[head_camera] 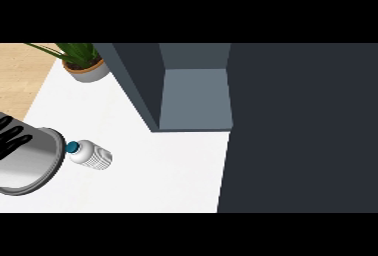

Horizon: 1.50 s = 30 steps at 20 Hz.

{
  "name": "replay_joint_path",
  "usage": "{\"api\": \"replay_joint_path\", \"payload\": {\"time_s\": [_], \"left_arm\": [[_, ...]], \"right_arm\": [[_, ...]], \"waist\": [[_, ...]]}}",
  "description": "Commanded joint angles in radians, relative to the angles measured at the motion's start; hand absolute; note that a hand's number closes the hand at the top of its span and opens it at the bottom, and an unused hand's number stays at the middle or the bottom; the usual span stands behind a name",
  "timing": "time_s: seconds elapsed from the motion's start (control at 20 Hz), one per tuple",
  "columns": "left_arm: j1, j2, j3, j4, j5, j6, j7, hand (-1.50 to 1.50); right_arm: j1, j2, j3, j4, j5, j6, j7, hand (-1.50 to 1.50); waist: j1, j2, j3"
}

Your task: Pick up the bottled water, place it into the cabinet and close the cabinet

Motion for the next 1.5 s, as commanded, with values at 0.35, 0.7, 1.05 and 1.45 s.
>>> {"api": "replay_joint_path", "payload": {"time_s": [0.35,0.7,1.05,1.45], "left_arm": [[-0.083,-0.108,0.082,0.216,-0.285,-0.016,-0.034,-1.50],[-0.068,-0.151,0.084,0.233,-0.410,0.000,-0.031,-1.50],[-0.032,-0.221,0.081,0.209,-0.535,0.003,-0.046,-1.50],[-0.002,-0.283,0.099,0.240,-0.628,-0.040,-0.104,-1.50]], "right_arm": [[0.002,-0.036,-0.020,-0.073,0.009,-0.004,0.040,-1.50],[-0.034,-0.021,0.051,-0.078,0.042,-0.028,0.052,-1.50],[-0.052,-0.014,0.073,-0.036,0.035,-0.040,0.036,-1.50],[-0.075,-0.023,0.061,-0.017,0.044,-0.045,0.033,-1.50]], "waist": [[-0.027,0.019,-0.017],[-0.056,0.023,-0.021],[-0.079,0.029,-0.023],[-0.072,0.031,-0.026]]}}
